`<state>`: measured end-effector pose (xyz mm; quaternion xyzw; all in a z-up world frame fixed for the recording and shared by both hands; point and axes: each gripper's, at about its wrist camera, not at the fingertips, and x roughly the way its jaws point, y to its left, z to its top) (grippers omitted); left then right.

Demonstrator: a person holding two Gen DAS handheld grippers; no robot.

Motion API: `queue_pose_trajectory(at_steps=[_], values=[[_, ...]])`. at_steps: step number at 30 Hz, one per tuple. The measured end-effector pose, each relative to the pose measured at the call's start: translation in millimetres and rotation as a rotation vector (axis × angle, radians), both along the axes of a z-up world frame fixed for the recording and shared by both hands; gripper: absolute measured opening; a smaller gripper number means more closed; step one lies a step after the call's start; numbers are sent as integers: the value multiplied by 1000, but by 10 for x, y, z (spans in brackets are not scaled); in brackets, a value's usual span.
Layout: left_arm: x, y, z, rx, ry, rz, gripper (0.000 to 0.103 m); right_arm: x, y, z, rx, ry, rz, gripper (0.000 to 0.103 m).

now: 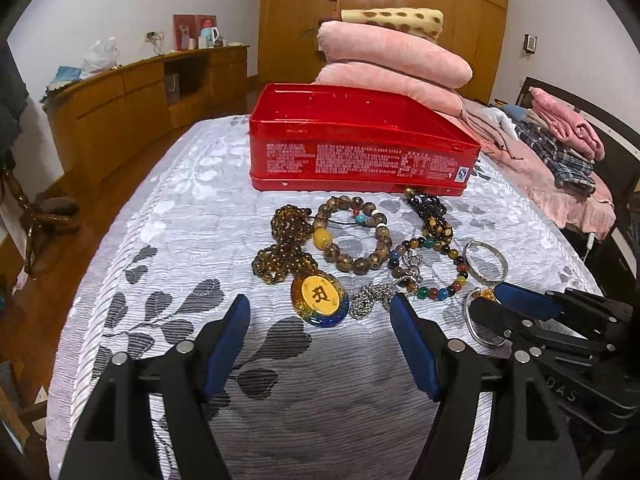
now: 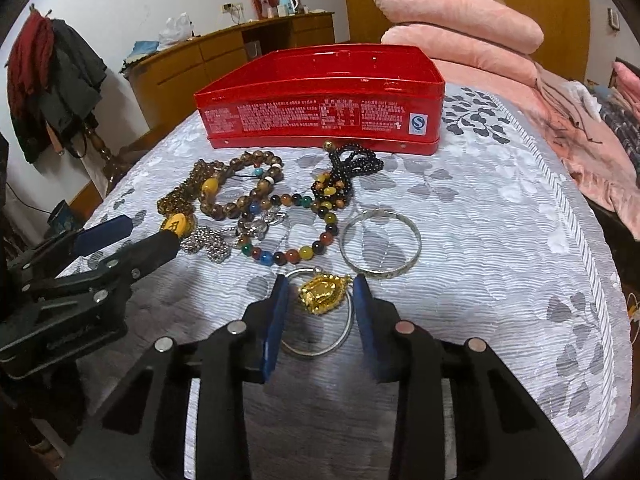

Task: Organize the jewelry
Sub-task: 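Bring both tools back over the remaining jewelry, then grasp the silver bangle with the left tool while the right tool grasps the gold pendant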

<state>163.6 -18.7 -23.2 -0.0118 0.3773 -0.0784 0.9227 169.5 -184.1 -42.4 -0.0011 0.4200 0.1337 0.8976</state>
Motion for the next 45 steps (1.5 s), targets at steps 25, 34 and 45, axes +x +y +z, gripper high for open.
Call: queue_pose_trajectory(at_steps=[25,34,45], values=[[-16,-216,21,-27,9,-66,71,-95,-260,152,-15,-53,-58,22],[-38,-662,-20,-39,39,-143,71,-131,-576,141,4,-51,-111,22],[23,-999,-108,-15,88,-161,71,-167,-859,115,51,-58,-134,22]])
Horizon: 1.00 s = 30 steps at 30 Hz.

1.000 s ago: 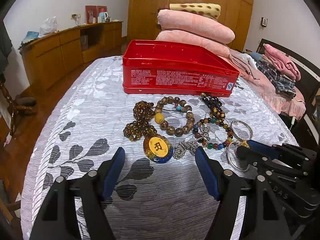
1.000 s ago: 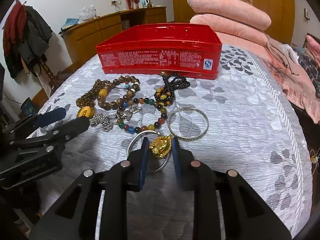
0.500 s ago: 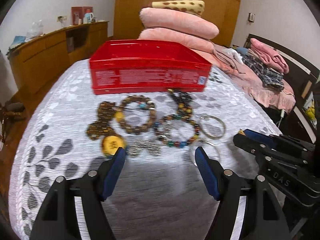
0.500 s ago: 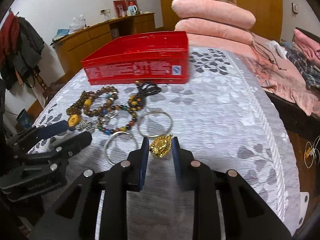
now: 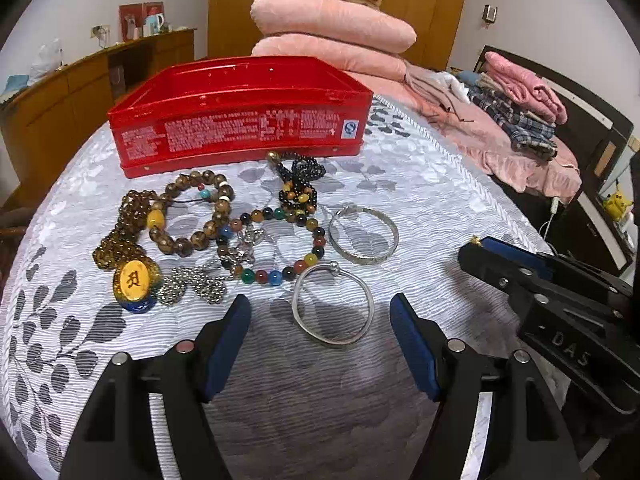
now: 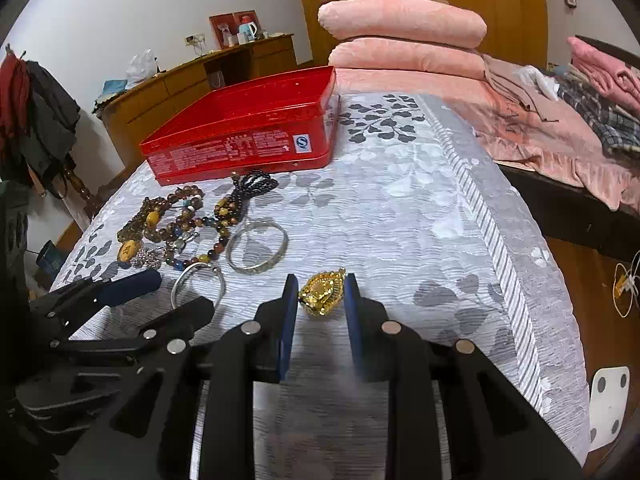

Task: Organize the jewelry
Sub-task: 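Grasp the silver bangle with the left tool while the right tool grasps the gold pendant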

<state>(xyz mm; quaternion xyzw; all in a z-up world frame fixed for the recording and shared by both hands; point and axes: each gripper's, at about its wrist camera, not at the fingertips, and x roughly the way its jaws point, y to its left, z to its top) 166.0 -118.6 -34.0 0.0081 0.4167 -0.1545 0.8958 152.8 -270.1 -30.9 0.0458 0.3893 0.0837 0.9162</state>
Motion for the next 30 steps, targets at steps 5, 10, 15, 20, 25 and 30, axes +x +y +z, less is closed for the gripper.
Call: queue_pose_trajectory(at_steps=[5,10,15,20,25,30], values=[[-2,-27,-11,28,-11,14,44,2,-38,-27,15,1,2,22],[5,-15,-11,34,-9,11,41,9,-18,-31,18,2,9,22],[0,-24,5,10,6,1,58,3,9,-25,15,1,11,22],[4,-83,-8,40,5,3,61,-3,-22,-14,19,-2,0,22],[2,-207,-33,116,-15,-4,54,-13,-45,-5,23,-6,-1,22],[-2,-152,-23,100,-23,6,44,-28,-48,6,28,-8,-1,22]])
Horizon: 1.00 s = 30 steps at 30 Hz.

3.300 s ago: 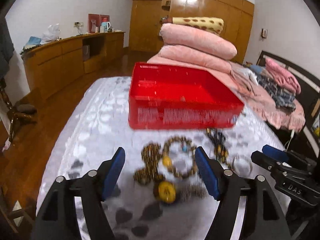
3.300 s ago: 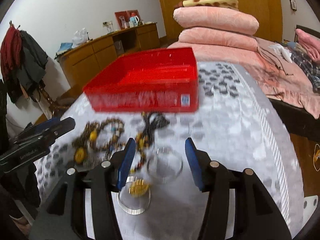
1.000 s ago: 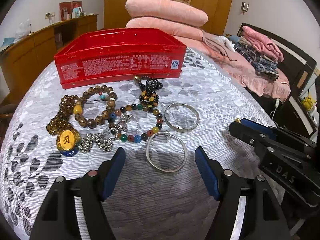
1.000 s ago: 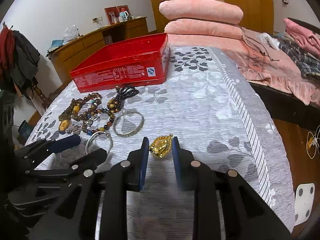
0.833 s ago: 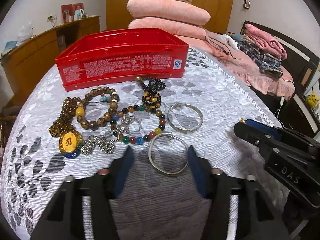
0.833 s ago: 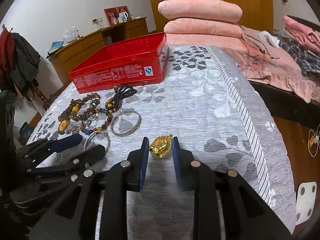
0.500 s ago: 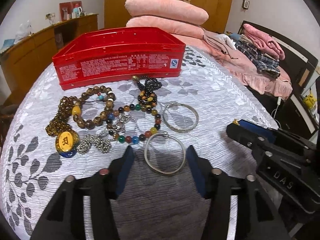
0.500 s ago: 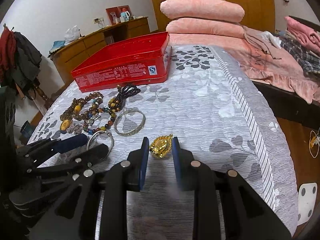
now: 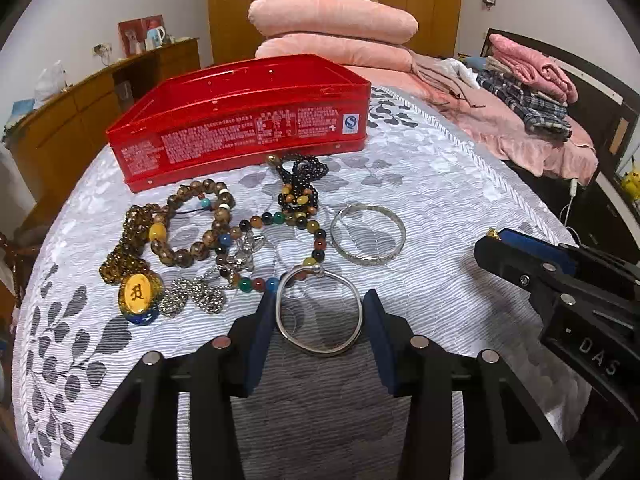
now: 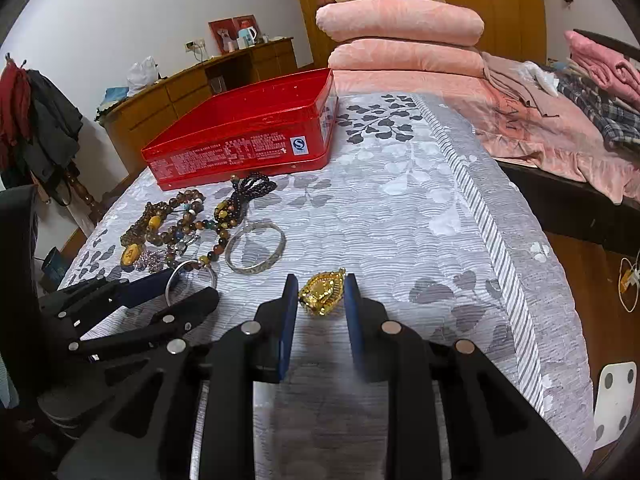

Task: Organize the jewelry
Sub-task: 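Grasp the silver bangle with the left tool while the right tool grasps the gold pendant, then lift the bangle and pendant into the red tin box and open both tools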

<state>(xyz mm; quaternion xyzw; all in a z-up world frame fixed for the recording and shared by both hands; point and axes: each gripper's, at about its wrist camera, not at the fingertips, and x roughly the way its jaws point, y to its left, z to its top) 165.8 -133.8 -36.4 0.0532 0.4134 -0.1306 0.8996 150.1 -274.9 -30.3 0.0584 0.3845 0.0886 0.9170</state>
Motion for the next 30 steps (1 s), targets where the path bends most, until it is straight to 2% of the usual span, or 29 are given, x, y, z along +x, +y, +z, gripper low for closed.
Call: queue_pose_trajectory(at_steps=[5,14,30], values=[[-26,96,33,-46,-5,1,44,-14,14,13,0,-5,4,22],[-19,339,262,-73,-82,50,44,46,175,41,-5,-10,40,22],[482,662,609,-123,-165,132,44,600,469,369,-15,-71,95,22]])
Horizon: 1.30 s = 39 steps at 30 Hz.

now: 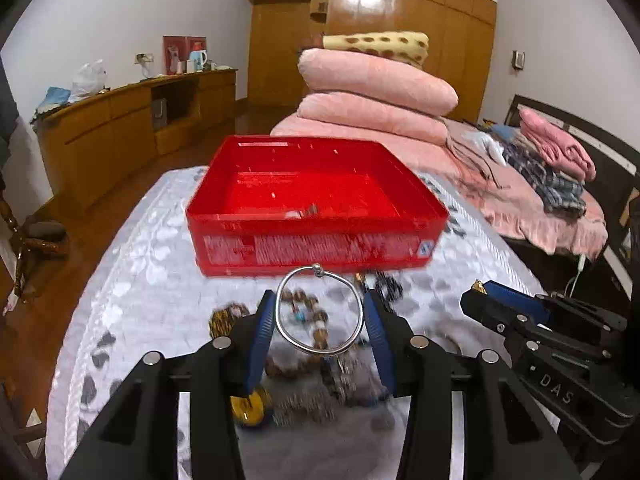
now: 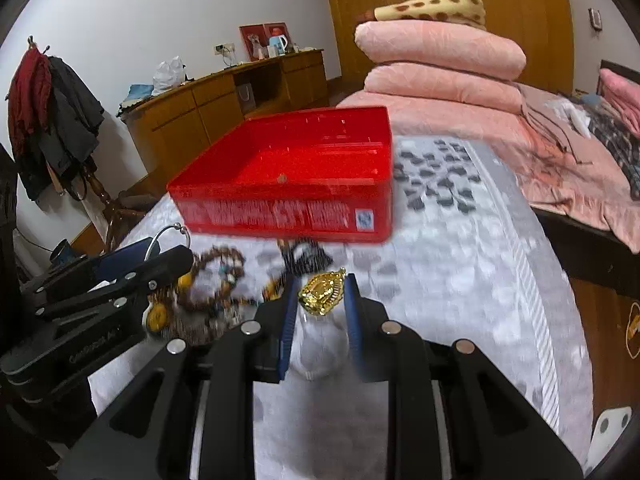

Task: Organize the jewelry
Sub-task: 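Lift the bangle and pendant into the red tin box and open both tools, then withdraw both tools from the box back toward the jewelry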

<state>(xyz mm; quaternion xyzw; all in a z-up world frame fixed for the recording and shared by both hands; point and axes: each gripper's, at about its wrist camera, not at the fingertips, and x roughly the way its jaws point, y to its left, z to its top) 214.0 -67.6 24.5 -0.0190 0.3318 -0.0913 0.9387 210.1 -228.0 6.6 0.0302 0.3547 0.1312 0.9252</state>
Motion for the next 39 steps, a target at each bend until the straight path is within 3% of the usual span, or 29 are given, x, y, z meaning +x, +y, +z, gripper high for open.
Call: queue_pose_trajectory(at_steps=[14,25,33,36,39], values=[[659,104,286,-34,-43,45,44,734,134,248,42,-19,-20,22],[1181,133,176,-45,5,65,45,1218,197,264,56,5,-28,25],[1253,204,69,-50,52,74,46,1245,184,210,61,4,-37,30],[1173,234,130,-54,27,77,51,1194,149,230,69,-6,-44,31],[1046,290,224,-39,-16,82,61,1109,107,253,66,-23,-56,40]])
